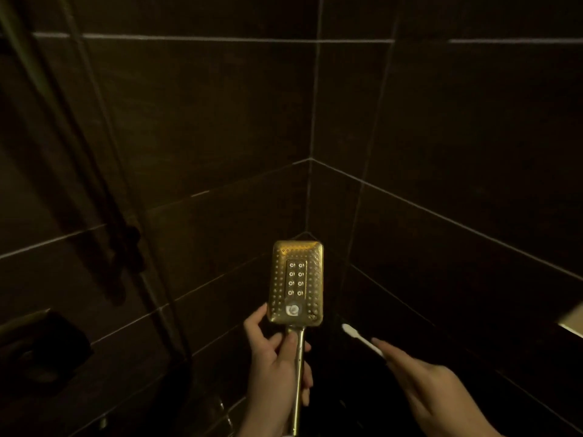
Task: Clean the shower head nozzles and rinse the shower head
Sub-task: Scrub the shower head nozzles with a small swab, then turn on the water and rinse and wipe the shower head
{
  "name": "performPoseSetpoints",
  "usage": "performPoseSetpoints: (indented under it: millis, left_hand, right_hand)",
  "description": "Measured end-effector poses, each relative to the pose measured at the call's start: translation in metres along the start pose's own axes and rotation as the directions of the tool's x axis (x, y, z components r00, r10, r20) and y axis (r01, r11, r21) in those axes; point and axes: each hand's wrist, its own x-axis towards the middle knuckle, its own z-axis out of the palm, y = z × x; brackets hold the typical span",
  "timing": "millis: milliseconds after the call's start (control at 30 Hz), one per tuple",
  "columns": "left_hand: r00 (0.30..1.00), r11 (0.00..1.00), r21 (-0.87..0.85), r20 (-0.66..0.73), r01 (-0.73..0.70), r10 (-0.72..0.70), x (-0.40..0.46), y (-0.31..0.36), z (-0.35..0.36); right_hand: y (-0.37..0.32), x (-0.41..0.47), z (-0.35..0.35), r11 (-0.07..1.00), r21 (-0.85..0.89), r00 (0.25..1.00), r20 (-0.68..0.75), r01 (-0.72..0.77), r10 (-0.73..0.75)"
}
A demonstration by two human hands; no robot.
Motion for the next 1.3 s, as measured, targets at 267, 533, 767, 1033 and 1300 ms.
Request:
performPoseSetpoints:
  millis: [267, 533, 767, 1033, 1300]
  left_hand:
    - [0.953, 0.998, 0.049, 0.296, 0.047, -0.059, 0.004, -0.001, 0.055]
    - [0.911, 0.995, 0.103, 0.41, 0.013, -0.054, 0.008, -0.002, 0.094]
    - [0.914, 0.996, 0.085, 0.405, 0.004, -0.038, 0.014, -0.009, 0.101]
    - [0.91, 0.996, 0.086, 0.413, -0.008, -0.028, 0.016, -0.007, 0.101]
    - [0.925, 0.997, 0.082, 0.379, 0.0, -0.031, 0.019, -0.008, 0.096]
  right_hand:
    - [0.111, -0.086, -0.071, 0.875, -0.17, 0.876, -0.266, -0.453, 0.402]
    - [0.175, -0.126, -0.131, 0.736, -0.255, 0.768, -0.356, -0.628, 0.532]
    - [0.21, -0.122, -0.159, 0.672, -0.182, 0.688, -0.331, -0.718, 0.646]
    - [0.223, -0.1, -0.169, 0.704, -0.242, 0.74, -0.321, -0.667, 0.591]
    - [0.221, -0.085, -0.17, 0.714, -0.224, 0.738, -0.354, -0.663, 0.574]
